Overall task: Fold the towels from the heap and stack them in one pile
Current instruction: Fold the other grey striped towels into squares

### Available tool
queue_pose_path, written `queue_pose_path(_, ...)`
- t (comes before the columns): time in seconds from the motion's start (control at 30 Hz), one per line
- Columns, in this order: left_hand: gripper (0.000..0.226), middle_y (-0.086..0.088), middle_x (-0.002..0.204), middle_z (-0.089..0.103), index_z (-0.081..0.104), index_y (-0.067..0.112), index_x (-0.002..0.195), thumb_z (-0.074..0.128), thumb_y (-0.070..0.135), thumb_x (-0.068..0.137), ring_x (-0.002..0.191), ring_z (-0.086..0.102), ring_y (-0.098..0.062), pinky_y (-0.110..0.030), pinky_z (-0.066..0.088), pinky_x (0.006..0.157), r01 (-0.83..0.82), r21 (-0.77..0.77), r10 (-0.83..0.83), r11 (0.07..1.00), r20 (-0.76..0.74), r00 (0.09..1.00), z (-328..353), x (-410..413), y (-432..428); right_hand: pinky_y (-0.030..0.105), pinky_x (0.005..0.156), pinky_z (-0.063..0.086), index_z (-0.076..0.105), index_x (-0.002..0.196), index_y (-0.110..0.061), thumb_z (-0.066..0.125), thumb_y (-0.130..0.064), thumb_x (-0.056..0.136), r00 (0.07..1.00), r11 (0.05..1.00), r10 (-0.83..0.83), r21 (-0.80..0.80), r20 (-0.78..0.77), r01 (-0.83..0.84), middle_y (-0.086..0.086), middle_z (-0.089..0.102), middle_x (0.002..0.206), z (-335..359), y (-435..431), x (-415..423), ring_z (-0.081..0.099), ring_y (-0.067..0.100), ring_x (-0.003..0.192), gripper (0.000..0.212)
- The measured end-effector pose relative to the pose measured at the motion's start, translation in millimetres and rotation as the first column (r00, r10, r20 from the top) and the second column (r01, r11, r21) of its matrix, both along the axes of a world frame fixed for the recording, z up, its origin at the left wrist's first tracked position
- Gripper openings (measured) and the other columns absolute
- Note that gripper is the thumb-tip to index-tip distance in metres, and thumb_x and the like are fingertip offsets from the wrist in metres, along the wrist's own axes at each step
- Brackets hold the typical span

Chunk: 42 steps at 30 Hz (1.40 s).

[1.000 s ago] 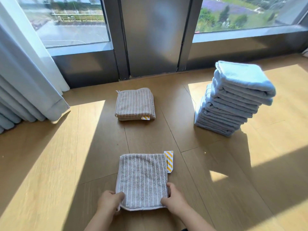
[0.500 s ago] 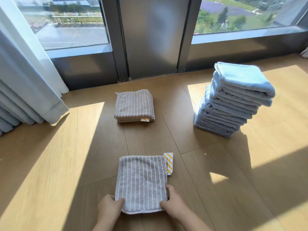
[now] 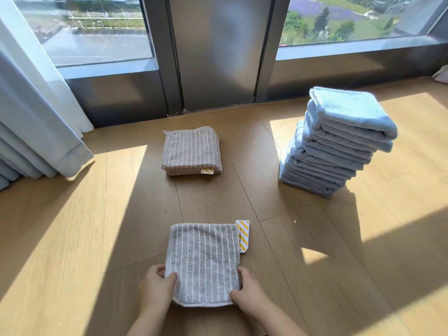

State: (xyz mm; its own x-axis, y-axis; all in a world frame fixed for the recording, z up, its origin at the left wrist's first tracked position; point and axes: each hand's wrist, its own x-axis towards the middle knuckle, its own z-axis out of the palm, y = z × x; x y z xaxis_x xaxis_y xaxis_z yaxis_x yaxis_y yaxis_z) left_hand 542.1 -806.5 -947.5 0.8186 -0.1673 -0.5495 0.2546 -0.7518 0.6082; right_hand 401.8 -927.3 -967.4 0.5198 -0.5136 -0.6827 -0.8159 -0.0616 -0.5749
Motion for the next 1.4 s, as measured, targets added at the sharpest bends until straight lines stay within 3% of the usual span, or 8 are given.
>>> queue_pose_path(0.1,0.022,-0.023,0.100,0.066,0.059,-0.006,0.098,0.062,0.010,0.083,0.080,0.064,-0.034,-0.039,0.055,0.067,-0.006,0.070,0.013,0.998,-0.101,0.995,-2,0,-2,0.018,0.096,0.034,0.025,0.142,-0.013,0.050,-0.011,0.085,1.000,1.000,0.013,-0.020,-0.007,-0.013,0.010,0.038,0.137,-2,1,0,0.043,0.020,0.125,0.062)
queue_pose_path(0.23,0.020,-0.025,0.080,0.066,0.054,-0.007,0.098,0.054,0.012,0.089,0.046,0.064,-0.026,-0.026,0.049,0.034,0.008,0.086,0.014,0.996,-0.245,0.969,-4,-11,3,0.019,0.098,0.034,0.026,0.141,-0.012,0.050,-0.011,0.083,1.000,0.999,0.021,-0.036,-0.014,-0.021,0.010,0.040,0.137,-4,2,-1,0.043,0.020,0.125,0.062)
queue_pose_path(0.33,0.026,-0.014,0.065,0.065,0.055,-0.003,0.093,0.050,0.023,0.093,0.040,0.062,-0.019,-0.026,0.050,0.038,0.142,0.148,-0.118,0.979,-0.161,0.980,-2,-16,6,0.019,0.100,0.032,0.025,0.142,-0.012,0.049,-0.010,0.083,0.999,0.999,0.028,-0.037,-0.017,-0.029,0.010,0.038,0.138,-5,2,0,0.041,0.021,0.127,0.063)
queue_pose_path(0.47,0.032,-0.006,0.073,0.062,0.050,0.012,0.065,0.049,0.028,0.092,0.070,0.063,-0.023,-0.030,0.049,0.060,0.310,0.226,-0.328,0.924,0.046,0.944,2,-21,8,0.019,0.102,0.031,0.024,0.143,-0.013,0.050,-0.010,0.083,0.999,0.998,0.041,-0.043,-0.020,-0.041,0.010,0.037,0.139,-5,2,1,0.039,0.021,0.129,0.065)
queue_pose_path(0.63,0.008,-0.007,0.099,0.064,0.060,0.020,0.091,0.057,0.014,0.088,0.100,0.061,-0.027,-0.032,0.047,0.083,0.244,-0.099,-0.239,0.965,0.059,0.969,15,-20,-5,0.020,0.102,0.031,0.025,0.142,-0.013,0.049,-0.011,0.084,0.999,0.998,0.050,-0.048,-0.020,-0.051,0.010,0.037,0.138,-3,2,0,0.040,0.021,0.128,0.063)
queue_pose_path(0.8,0.041,-0.020,0.116,0.061,0.048,-0.004,0.125,0.059,0.009,0.088,0.095,0.062,-0.033,-0.045,0.050,0.088,-0.126,-0.184,0.097,0.975,-0.159,0.983,13,0,-15,0.021,0.101,0.032,0.027,0.140,-0.014,0.050,-0.012,0.084,0.999,0.997,0.050,-0.054,-0.010,-0.050,0.010,0.039,0.136,-3,1,0,0.041,0.021,0.126,0.061)
queue_pose_path(1.13,0.018,-0.006,0.082,0.063,0.062,0.012,0.091,0.050,-0.002,0.089,0.079,0.055,-0.024,-0.031,0.042,0.067,0.115,-0.246,-0.124,0.962,-0.022,0.992,13,18,-14,0.020,0.100,0.032,0.024,0.142,-0.014,0.054,-0.015,0.084,0.999,0.998,0.048,-0.052,-0.001,-0.048,0.009,0.036,0.137,-5,0,1,0.041,0.021,0.127,0.065)
queue_pose_path(1.4,0.051,-0.015,0.134,0.049,0.039,0.000,0.135,0.057,0.015,0.090,0.120,0.049,-0.033,-0.039,0.041,0.098,0.053,-0.097,-0.061,0.994,-0.088,0.994,-9,9,4,0.024,0.091,0.043,0.038,0.130,-0.010,0.055,-0.012,0.084,0.988,0.992,-0.122,0.027,0.093,0.120,0.002,0.056,0.118,-9,3,-1,0.055,0.017,0.107,0.049)
